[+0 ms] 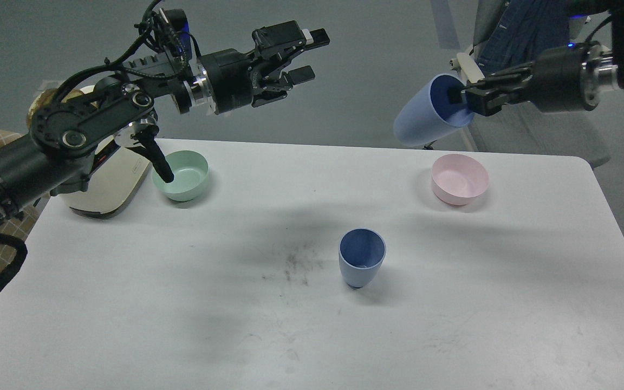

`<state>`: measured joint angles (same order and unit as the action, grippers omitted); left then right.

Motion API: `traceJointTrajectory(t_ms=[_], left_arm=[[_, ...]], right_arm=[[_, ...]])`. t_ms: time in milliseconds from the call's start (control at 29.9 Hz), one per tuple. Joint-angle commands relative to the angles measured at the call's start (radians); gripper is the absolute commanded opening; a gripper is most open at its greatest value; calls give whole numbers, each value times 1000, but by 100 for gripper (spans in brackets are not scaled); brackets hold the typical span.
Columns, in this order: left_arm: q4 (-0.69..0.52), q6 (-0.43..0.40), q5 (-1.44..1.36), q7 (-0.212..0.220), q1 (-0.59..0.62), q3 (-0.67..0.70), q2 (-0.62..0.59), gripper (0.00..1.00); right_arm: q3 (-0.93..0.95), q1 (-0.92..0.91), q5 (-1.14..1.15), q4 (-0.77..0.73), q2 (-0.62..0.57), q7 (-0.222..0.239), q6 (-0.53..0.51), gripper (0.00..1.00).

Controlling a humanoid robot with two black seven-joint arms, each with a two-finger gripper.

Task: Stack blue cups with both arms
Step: 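Grasp the second blue cup with the right gripper and lift it, then lower the held cup into the standing blue cup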

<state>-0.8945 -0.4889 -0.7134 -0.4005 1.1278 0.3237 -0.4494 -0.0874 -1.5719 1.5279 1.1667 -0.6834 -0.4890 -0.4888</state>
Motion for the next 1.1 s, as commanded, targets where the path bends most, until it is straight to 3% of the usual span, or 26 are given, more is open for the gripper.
traceJointTrajectory(t_ms=[0, 134, 368, 1069], left_arm=[[2, 0, 0, -1, 0, 0, -2, 88], [2, 0, 0, -1, 0, 0, -3, 88], [2, 0, -1, -1, 0, 0, -2, 88], [2, 0, 0, -1, 0, 0, -8, 88]], right_arm=[[-58, -33, 0, 83, 54, 0, 0, 0], [-115, -57, 1, 188, 64, 0, 0, 0], [-162, -82, 15, 205, 65, 0, 0, 0], [-233, -65, 18, 154, 180, 0, 0, 0]])
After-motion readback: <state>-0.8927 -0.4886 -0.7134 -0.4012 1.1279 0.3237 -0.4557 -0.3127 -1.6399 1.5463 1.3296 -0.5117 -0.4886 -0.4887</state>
